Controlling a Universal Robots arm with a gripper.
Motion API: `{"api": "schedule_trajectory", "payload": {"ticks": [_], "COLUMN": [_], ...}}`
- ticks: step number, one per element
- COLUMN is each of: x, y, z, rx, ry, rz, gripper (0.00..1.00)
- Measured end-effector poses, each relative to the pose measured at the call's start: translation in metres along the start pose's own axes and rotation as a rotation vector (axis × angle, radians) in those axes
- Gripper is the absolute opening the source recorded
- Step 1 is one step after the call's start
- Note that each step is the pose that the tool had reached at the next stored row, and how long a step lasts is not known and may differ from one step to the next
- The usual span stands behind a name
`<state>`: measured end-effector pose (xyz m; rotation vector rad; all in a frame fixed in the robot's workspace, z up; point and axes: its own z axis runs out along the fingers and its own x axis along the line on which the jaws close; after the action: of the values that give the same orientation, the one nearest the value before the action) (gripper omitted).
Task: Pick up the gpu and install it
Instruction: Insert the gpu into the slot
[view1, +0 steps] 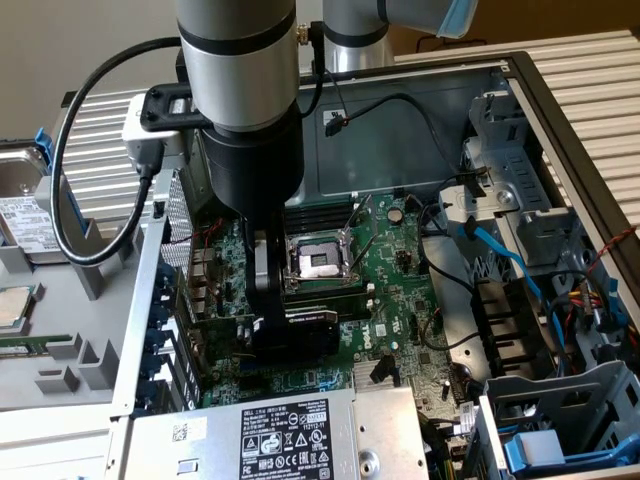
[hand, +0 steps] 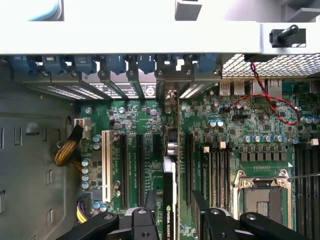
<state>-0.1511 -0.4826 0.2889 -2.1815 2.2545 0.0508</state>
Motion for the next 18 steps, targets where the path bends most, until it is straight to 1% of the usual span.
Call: {"api": "schedule_trajectory", "payload": {"ticks": [2, 3, 4, 6, 7, 8, 9, 18], "x": [0.0, 0.0, 0.0, 0.0, 0.0, 0.0, 0.0, 0.0], "y": [0.0, 0.0, 0.0, 0.0, 0.0, 0.0, 0.0, 0.0004], "z": [0.0, 0.0, 0.0, 0.0, 0.0, 0.0, 0.0, -0.0001], "rx": [0.0, 0.0, 0.0001, 0.0001, 0.0, 0.0, 0.0, -0.0001], "ry": [0.0, 0.0, -0.0001, -0.0001, 0.0, -0.0001, -0.0001, 0.0002], "rz": [0.0, 0.0, 0.0, 0.0, 0.0, 0.0, 0.0, 0.0], "gripper": [0.39, 0.32, 0.32, 0.2, 0.2, 0.14, 0.11, 0.11]}}
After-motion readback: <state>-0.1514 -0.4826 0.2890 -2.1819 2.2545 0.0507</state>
